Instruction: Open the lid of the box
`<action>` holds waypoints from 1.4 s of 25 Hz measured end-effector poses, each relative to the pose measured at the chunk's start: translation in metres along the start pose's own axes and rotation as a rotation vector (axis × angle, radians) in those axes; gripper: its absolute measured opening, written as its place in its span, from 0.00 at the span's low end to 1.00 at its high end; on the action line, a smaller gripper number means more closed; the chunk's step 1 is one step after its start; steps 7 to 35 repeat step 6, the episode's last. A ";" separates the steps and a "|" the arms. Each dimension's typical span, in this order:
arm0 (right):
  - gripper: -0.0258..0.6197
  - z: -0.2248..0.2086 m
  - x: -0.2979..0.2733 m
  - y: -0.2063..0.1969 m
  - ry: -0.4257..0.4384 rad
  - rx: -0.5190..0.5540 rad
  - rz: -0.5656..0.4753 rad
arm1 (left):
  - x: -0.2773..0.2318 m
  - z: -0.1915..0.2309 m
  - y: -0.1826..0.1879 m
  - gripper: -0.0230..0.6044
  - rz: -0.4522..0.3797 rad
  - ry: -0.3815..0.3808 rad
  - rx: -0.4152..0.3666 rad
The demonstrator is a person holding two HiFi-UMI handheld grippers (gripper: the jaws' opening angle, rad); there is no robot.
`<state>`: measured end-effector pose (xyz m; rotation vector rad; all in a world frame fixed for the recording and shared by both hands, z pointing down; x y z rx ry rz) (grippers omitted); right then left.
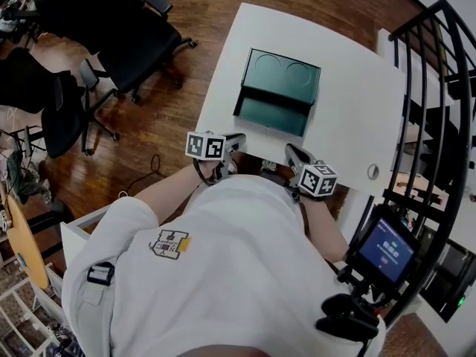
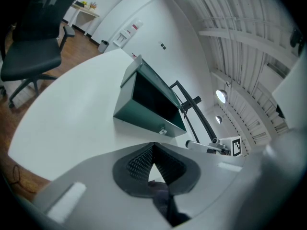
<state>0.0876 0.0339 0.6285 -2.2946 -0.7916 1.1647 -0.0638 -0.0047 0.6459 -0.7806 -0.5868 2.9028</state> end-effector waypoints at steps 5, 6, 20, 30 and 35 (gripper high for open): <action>0.04 0.002 -0.002 0.002 0.000 0.004 0.002 | 0.001 0.000 0.002 0.04 0.002 -0.003 0.000; 0.04 0.003 -0.002 0.002 0.000 0.005 0.003 | 0.002 0.000 0.003 0.04 0.002 -0.002 0.001; 0.04 0.003 -0.002 0.002 0.000 0.005 0.003 | 0.002 0.000 0.003 0.04 0.002 -0.002 0.001; 0.04 0.003 -0.002 0.002 0.000 0.005 0.003 | 0.002 0.000 0.003 0.04 0.002 -0.002 0.001; 0.04 0.003 -0.002 0.002 0.000 0.005 0.003 | 0.002 0.000 0.003 0.04 0.002 -0.002 0.001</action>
Point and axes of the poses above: the fingertips, and each gripper's own axes: x backward along the fingers, z to its left, y out of its top, the point moved 1 cm from there along x, backward along the fingers, and after that the axes turned 6 degrees about -y, right-handed, at the moved point
